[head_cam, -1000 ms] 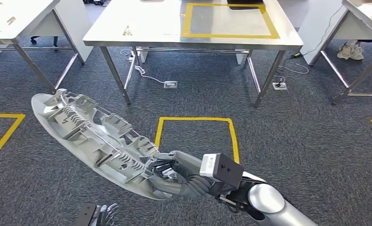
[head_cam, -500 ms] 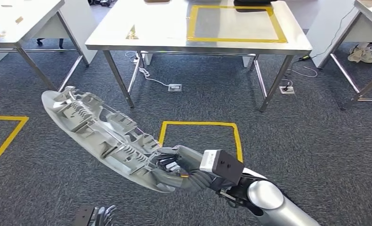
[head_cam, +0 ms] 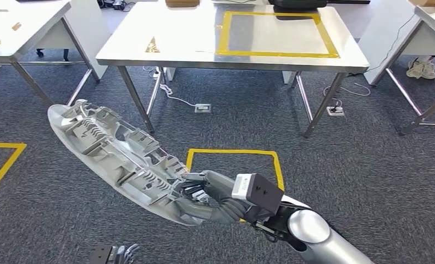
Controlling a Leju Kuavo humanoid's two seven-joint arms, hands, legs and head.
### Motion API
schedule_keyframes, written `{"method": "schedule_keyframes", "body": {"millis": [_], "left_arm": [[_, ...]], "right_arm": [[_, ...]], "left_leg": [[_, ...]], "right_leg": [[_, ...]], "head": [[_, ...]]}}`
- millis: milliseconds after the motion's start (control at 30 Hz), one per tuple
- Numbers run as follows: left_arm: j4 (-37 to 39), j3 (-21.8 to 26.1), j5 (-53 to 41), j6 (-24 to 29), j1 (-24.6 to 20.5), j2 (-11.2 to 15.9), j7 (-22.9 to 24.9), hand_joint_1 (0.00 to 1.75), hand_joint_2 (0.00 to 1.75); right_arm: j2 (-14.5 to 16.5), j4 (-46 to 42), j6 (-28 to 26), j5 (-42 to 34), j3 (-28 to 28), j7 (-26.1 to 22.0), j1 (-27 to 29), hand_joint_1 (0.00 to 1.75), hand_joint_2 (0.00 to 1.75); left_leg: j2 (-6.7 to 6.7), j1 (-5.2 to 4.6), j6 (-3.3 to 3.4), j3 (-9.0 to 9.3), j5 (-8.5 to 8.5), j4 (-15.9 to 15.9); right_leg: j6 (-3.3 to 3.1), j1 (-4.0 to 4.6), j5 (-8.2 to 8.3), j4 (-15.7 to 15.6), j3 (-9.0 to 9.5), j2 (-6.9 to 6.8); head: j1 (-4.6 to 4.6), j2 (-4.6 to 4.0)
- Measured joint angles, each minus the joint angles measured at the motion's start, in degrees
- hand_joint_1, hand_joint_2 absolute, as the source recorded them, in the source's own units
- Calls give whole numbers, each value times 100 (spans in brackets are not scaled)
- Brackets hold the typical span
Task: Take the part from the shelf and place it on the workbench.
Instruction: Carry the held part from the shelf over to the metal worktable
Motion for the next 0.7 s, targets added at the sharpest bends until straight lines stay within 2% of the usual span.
{"method": "schedule_keyframes", "body": {"millis": [33,67,100,167,200,233,267,333,367,400,500,567,600,700], "left_arm": [[2,1,-7,-13,-1,-2,-12,0,0],[3,2,-18,-25,-5,-5,-26,0,0],[4,2,-28,-32,-6,-10,-38,0,0],[10,3,-45,-37,-4,-18,-50,0,0],[15,3,-49,-37,-1,-21,-51,0,0],[18,3,-51,-37,1,-21,-51,0,0],[20,3,-52,-37,1,-21,-51,0,0],[23,3,-54,-37,-1,-27,-51,0,0],[26,4,-54,-37,-5,-32,-51,0,0],[28,4,-55,-37,-8,-37,-51,0,0],[32,5,-65,-37,-9,-46,-52,0,0],[32,5,-82,-40,-21,-44,-60,0,0],[33,5,-93,-45,-32,-36,-63,0,0],[38,4,-124,-60,-40,3,-67,0,0]], "right_arm": [[1,1,-5,-2,-2,9,-2,175,175],[1,1,-11,-4,-3,16,-3,175,175],[0,1,-15,-5,-4,17,0,175,175],[-3,2,-22,-8,-6,13,12,175,175],[-5,6,-25,-8,-7,13,21,175,175],[-10,10,-28,-9,-8,14,29,175,175],[-15,14,-32,-9,-9,15,36,175,175],[-26,16,-36,-9,-14,14,43,175,175],[-29,18,-37,-9,-16,12,44,175,175],[-32,18,-37,-10,-19,10,45,175,175],[-33,17,-48,-13,-41,8,50,175,175],[-32,16,-74,-18,-57,-2,49,175,175],[-31,16,-87,-25,-64,-16,47,175,175],[-29,16,-119,-65,-95,-70,42,175,175]], "left_leg": [[-11,10,38,42,-26,-13],[-21,16,70,85,-50,-20],[-24,18,96,119,-82,-26],[-25,13,123,189,-164,-26],[-29,10,127,238,-210,-26],[-36,8,126,297,-258,-26],[-45,7,119,367,-308,-26],[-61,3,90,515,-416,-22],[-68,-3,64,569,-468,-20],[-73,-7,31,604,-516,-27],[-75,-10,-82,668,-553,23],[-57,-5,-137,602,-630,245],[-46,3,-163,455,-738,506],[-30,23,-228,-179,-1099,1463]], "right_leg": [[29,-4,-1,126,-34,0],[52,-11,-40,339,-147,0],[71,-16,-128,668,-349,0],[94,-17,-429,1372,-864,0],[97,-17,-537,1573,-1064,0],[93,-17,-529,1588,-1171,0],[83,-15,-378,1413,-1182,0],[36,-1,225,673,-1016,-1],[7,14,442,351,-932,-2],[-25,33,583,133,-874,-1],[-141,40,618,4,-777,3],[-209,18,606,-29,-669,0],[-228,9,584,-38,-618,-3],[-251,8,464,-39,-495,-2]], "head": [[3,0],[7,0],[12,1],[17,0],[18,0],[19,0],[19,0],[19,0],[19,0],[19,0],[21,1],[13,1],[8,1],[-1,-1]]}}
